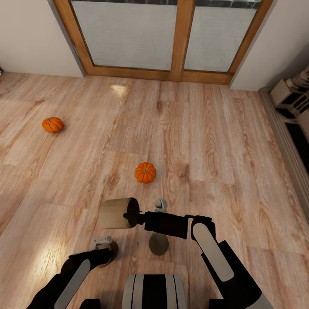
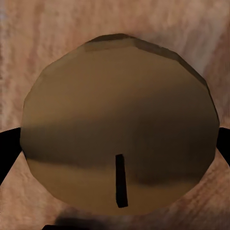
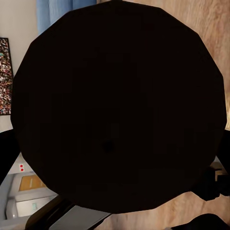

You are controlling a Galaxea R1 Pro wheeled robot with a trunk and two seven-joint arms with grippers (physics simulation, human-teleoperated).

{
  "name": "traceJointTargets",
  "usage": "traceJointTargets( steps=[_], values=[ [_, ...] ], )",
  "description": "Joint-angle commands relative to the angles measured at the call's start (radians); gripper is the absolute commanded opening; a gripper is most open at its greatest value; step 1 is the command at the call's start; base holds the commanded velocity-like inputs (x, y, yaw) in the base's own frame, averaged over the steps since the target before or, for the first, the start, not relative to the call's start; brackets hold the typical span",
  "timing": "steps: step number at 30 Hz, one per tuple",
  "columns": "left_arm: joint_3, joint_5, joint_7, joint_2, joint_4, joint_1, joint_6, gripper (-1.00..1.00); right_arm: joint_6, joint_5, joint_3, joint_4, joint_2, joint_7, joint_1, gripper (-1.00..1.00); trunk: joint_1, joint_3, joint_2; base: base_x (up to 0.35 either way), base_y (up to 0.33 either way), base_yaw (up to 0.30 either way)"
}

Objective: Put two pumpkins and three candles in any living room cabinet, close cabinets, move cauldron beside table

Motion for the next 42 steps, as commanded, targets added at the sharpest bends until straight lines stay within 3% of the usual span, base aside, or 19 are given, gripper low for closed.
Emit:
traceJointTargets(
  steps=[1, 7, 8, 40, 42],
  values=[
    [-0.002, 0.010, 0.010, 0.001, -0.001, -0.001, -0.005, 1.00, 0.004, 0.006, -0.001, 0.000, 0.000, 0.008, -0.001, -1.00, 0.000, -0.001, 0.000, 0.000, 0.000, 0.000],
    [-0.003, 0.011, 0.008, 0.002, 0.000, -0.001, -0.050, 1.00, 0.004, 0.006, -0.001, 0.000, 0.000, 0.008, -0.001, -1.00, 0.000, -0.001, 0.000, 0.000, 0.000, 0.000],
    [-0.003, 0.011, 0.008, 0.002, 0.000, -0.001, -0.052, -1.00, 0.004, 0.006, -0.001, 0.000, 0.000, 0.007, -0.001, -1.00, 0.000, -0.001, 0.000, 0.000, 0.000, 0.000],
    [-0.003, 0.010, 0.008, 0.003, 0.000, -0.001, -0.056, -1.00, 0.004, 0.009, -0.001, 0.001, 0.000, 0.006, 0.000, -1.00, 0.000, -0.001, 0.000, 0.000, 0.000, 0.000],
    [-0.003, 0.010, 0.008, 0.003, 0.000, -0.001, -0.056, -1.00, 0.004, 0.010, -0.001, 0.002, 0.000, 0.006, 0.000, -1.00, -0.001, 0.007, 0.000, 0.000, 0.000, 0.000]
  ],
)
